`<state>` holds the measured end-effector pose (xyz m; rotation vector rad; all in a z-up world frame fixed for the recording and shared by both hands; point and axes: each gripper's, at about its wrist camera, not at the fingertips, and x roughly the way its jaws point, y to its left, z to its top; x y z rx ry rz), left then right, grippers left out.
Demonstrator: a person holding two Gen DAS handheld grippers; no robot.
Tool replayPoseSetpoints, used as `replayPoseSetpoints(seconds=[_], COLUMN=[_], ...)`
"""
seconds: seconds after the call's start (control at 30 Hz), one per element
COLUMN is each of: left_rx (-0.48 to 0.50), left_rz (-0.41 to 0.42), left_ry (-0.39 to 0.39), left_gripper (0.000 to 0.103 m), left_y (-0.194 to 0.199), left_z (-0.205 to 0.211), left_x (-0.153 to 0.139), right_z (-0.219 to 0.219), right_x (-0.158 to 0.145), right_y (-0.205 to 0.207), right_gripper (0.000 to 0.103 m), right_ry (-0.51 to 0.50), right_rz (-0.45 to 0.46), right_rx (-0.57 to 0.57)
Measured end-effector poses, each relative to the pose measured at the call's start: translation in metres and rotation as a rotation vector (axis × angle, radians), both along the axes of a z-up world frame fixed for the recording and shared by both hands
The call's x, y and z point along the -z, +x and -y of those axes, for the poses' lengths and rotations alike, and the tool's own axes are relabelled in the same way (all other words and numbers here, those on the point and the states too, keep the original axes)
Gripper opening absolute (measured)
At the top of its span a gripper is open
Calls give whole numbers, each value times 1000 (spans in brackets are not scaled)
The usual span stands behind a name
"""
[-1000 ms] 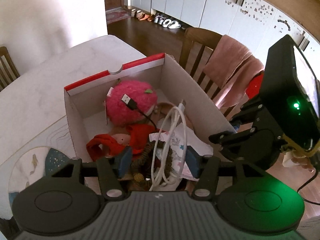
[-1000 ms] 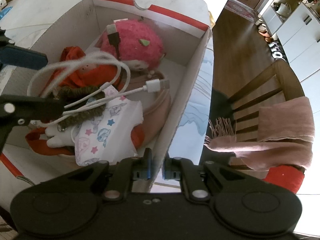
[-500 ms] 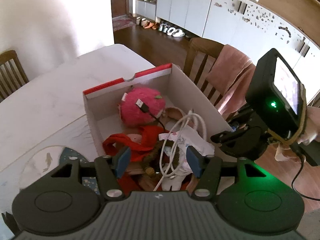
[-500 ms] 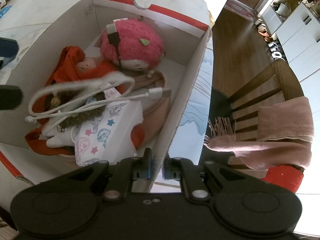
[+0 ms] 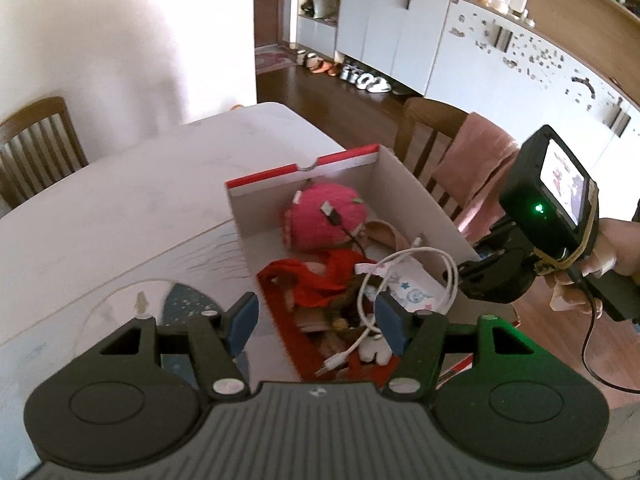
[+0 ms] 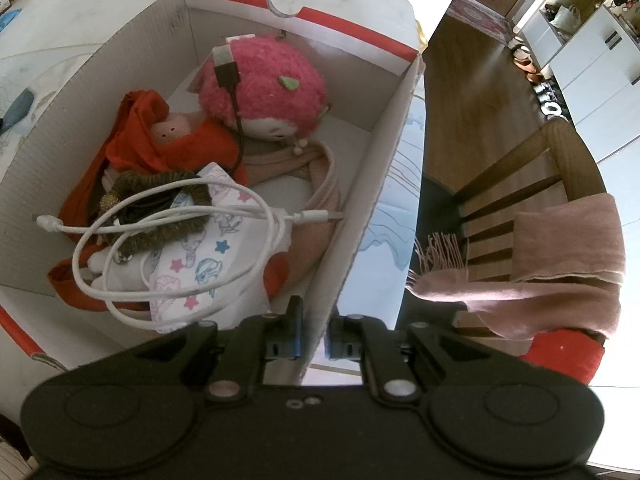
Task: Organize objects
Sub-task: 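Move the left tool to the blue booklet and black pouch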
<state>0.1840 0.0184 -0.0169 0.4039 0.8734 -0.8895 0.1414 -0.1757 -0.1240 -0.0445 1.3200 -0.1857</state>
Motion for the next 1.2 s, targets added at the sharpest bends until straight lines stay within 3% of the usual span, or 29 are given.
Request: replayPoseSetpoints(seconds=[0.47,0.8,1.0,1.2], left_rx=[-111,-353,-465,-529], left_rz=[-5,-14,-38,-115], left_ry=[27,95,142,188], left_gripper=[64,64,64,64], left_y=[17,62,86,99], left_z=[-62,-146,-184,-201], left_x=[2,25,52,92], right_z=[0,1,1,1], right_x=[-1,-1,-1,-1], right_y=[2,2,2,2], right_gripper=[9,9,9,9], right_ry=[-3,-1,0,-3], right_rz=[-11,-13,-15,-17], right_rx=[-3,-1,2,6])
